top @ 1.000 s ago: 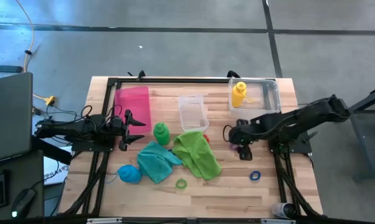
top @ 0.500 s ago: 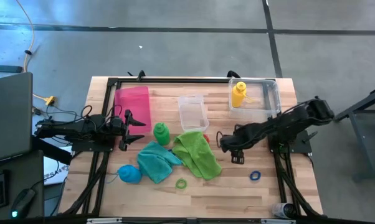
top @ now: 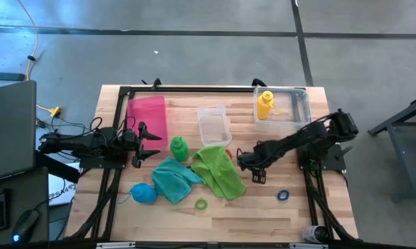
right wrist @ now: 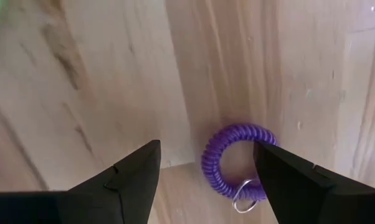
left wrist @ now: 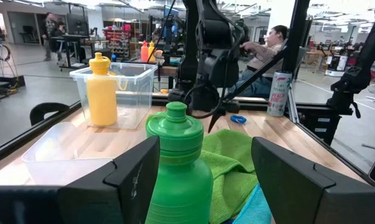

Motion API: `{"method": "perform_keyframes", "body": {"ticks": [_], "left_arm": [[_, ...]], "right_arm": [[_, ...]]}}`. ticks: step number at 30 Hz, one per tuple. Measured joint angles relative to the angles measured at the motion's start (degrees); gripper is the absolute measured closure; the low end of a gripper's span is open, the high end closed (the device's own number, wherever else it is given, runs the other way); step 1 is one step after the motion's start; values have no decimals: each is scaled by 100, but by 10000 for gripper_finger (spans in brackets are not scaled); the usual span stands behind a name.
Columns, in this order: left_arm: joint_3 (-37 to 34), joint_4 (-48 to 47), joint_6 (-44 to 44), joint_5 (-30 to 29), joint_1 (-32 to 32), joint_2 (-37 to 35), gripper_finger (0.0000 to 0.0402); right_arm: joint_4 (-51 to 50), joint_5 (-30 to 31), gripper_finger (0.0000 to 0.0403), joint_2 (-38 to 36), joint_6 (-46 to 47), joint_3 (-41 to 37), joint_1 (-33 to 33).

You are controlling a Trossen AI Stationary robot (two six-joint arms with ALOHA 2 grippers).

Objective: Pick & Place Sports Items
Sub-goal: Put the right purple spring keychain into the left transparent bin

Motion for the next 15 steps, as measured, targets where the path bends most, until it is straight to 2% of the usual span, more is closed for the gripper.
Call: {"method": "perform_keyframes", "body": {"ticks": [3, 7, 15], "left_arm": [[1, 1, 2, 0, -2, 0, 152], [1, -1, 2, 0, -2, 1, 152], [0, 2, 1, 0, -1, -1, 152]], "right_arm": [[23, -109, 165, 76, -2, 0, -92], [83, -405, 198, 135, -2, 2, -198], [250, -593, 311, 136, -2, 0, -240]]}}
